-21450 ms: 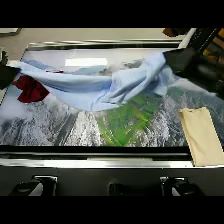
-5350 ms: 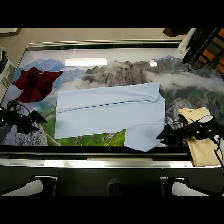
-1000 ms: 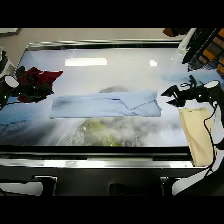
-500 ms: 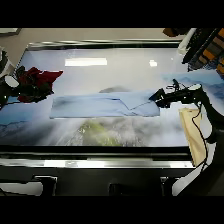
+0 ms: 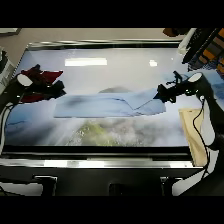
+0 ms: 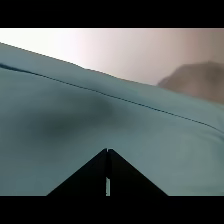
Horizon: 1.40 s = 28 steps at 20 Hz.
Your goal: Fold the clothes and pants, and hang the long-sleeved shirts on hangers.
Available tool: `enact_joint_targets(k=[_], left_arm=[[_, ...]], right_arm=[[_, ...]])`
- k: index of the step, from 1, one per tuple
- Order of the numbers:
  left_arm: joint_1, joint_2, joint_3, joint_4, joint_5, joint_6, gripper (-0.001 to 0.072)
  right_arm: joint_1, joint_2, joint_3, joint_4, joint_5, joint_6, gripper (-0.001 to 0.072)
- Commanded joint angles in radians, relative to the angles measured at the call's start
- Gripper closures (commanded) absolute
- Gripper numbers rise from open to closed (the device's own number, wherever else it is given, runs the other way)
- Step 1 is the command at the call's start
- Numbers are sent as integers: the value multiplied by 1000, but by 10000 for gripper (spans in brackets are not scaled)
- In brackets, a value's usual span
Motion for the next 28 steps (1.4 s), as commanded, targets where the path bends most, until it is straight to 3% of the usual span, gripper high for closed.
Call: enact_joint_targets(k=[1,6,9,15,17,23,28], left_arm=[[-162,-62,1,-161,91,8,679],[-438,-209,46,-404,247,4,680],[-555,-326,173,-465,243,-10,680],[-698,-522,452,-466,239,-172,680],[-732,-579,528,-484,238,-209,681],[-773,-675,625,-592,226,-206,680],[-654,-610,625,-509,44,-166,681]], right_arm=[[2,106,105,-214,125,109,679],[2,196,241,-285,235,132,679],[2,253,283,-302,280,140,678],[2,346,303,-302,309,158,678],[2,357,303,-302,309,164,678],[2,365,307,-302,326,184,678],[2,357,306,-272,286,246,678]])
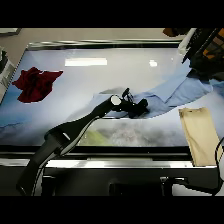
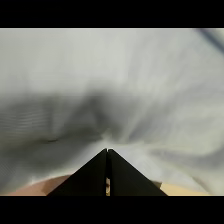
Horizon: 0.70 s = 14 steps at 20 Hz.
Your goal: Fold the clothes and pants, and hang the long-sleeved shirts on hangers.
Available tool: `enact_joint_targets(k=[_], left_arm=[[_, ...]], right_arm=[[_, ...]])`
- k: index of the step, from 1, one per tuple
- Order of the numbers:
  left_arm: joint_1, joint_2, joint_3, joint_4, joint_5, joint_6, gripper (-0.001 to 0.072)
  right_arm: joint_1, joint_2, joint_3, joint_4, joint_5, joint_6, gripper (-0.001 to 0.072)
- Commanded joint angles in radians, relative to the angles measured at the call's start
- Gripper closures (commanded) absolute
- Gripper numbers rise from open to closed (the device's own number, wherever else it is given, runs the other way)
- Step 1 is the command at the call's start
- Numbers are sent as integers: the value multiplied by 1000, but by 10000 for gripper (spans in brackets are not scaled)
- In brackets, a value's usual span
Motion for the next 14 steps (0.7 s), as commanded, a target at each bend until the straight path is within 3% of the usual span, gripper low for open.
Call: enact_joint_targets(k=[1,8,14], left_arm=[[99,66,8,126,-185,19,682],[456,424,0,675,-666,0,679],[738,633,-1,734,-760,9,679]], right_arm=[[4,-10,-1,60,-27,61,678],[294,-103,-2,62,-127,174,679],[569,-234,-1,8,-266,284,679]])
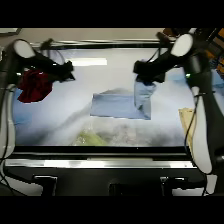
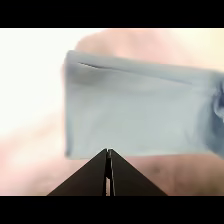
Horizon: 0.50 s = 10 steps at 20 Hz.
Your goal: Fold the clothes and pants, and hang the long-sleeved shirts on hangers.
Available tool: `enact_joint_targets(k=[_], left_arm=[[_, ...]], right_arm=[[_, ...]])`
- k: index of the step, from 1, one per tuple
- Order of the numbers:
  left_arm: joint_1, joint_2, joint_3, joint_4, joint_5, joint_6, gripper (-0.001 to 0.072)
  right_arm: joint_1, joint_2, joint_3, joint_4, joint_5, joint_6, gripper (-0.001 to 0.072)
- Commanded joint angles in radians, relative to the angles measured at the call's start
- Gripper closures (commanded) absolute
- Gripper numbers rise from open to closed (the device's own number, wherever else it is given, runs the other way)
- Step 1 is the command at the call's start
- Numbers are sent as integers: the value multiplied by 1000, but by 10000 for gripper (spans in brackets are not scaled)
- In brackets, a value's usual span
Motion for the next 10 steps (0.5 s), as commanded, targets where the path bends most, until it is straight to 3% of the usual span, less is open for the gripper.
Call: enact_joint_targets(k=[1,10], left_arm=[[151,101,0,57,-82,6,678],[215,111,-59,56,-100,28,678]], right_arm=[[140,-84,0,-22,-100,82,679],[186,-225,0,84,-212,126,677]])
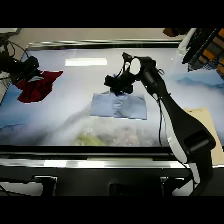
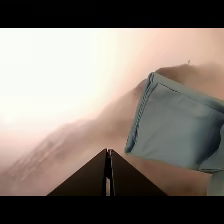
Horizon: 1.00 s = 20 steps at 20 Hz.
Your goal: Fold the clothes and pants, and hang the long-sleeved shirts on hangers.
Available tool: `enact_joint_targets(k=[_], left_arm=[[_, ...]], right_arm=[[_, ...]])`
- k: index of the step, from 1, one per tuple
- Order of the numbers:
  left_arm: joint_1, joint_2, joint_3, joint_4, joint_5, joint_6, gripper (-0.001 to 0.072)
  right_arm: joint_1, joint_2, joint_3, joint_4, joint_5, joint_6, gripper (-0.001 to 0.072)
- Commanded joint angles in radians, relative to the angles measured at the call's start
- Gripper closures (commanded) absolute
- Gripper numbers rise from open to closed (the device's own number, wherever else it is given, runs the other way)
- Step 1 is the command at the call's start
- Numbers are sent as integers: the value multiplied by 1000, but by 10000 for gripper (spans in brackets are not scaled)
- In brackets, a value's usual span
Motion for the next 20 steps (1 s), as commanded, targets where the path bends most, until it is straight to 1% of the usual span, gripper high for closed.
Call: enact_joint_targets(k=[1,2,3,4,5,6,7,8,9,10,11,12,16,18,20], left_arm=[[10,5,-24,5,-8,5,677],[9,5,-23,5,-8,5,677],[8,6,-23,5,-8,5,677],[6,6,-23,4,-8,5,677],[5,6,-23,2,-8,5,677],[5,6,-23,0,-8,5,677],[6,6,-23,1,-8,5,677],[6,6,-23,1,-8,5,677],[6,6,-23,1,-8,5,677],[6,6,-23,1,-8,5,677],[6,6,-23,1,-8,5,676],[6,6,-23,1,-8,5,677],[6,8,-23,1,-8,6,677],[6,8,-23,1,-8,9,677],[6,8,-23,1,-8,9,677]], right_arm=[[9,-42,0,50,-41,10,646],[9,-46,0,68,-63,10,520],[9,-46,1,101,-98,-3,350],[9,-44,3,150,-138,-31,233],[9,-38,4,206,-179,-62,207],[8,-26,4,260,-220,-94,206],[0,-9,6,275,-247,-106,203],[-13,14,8,270,-253,-115,173],[-37,38,8,261,-240,-127,160],[-76,63,8,254,-208,-146,156],[-132,87,9,253,-165,-169,116],[-194,106,8,253,-122,-193,106],[-497,122,-24,262,73,-302,106],[-610,120,-126,315,103,-367,106],[-676,114,-269,386,99,-443,106]])
